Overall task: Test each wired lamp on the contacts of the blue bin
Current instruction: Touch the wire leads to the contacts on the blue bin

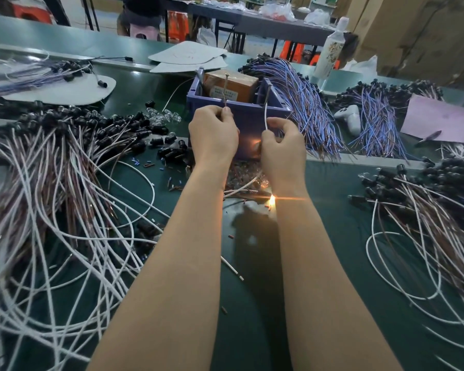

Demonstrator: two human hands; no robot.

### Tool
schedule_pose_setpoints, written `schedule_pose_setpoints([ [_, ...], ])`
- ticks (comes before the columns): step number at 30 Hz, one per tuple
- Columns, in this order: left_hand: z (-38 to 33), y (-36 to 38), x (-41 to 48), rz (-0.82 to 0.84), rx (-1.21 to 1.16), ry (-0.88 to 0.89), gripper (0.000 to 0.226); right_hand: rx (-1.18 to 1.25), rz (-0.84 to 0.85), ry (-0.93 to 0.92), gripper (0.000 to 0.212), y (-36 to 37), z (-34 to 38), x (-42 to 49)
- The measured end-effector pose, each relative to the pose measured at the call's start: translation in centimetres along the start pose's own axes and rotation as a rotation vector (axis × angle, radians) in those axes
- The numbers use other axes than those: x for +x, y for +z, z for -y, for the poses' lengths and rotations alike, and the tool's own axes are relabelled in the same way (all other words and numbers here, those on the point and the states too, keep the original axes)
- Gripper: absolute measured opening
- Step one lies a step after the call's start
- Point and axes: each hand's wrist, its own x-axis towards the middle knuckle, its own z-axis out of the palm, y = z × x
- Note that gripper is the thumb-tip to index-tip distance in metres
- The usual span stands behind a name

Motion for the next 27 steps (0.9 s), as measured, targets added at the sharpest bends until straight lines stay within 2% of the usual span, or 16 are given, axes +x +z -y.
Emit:
schedule_pose_setpoints([
  [9,0.3,-0.1,0.2,0.016,-0.005,0.022,0.028,-0.026,0.097,-0.037,0.03,-1.2,-0.7,0.9],
  [19,0.4,0.0,0.1,0.055,0.012,0.018,0.026,0.028,0.115,0.008,0.021,-1.8,-1.1,1.2],
  [21,0.1,-0.1,0.0,0.131,-0.058,-0.042,0.037,0.091,0.142,0.087,0.013,-2.1,-1.0,1.2],
  [24,-0.7,-0.6,-0.3,0.35,-0.3,-0.296,0.057,0.325,0.408,0.239,0.021,-3.2,-0.8,1.0],
  [26,-0.5,-1.3,-0.8,0.506,-0.201,-0.331,0.055,0.282,0.529,0.281,0.025,-3.9,-1.0,0.6],
  [27,-0.2,-1.7,-1.0,0.575,-0.042,-0.276,0.049,0.103,0.54,0.253,0.022,-4.2,-1.1,0.5],
])
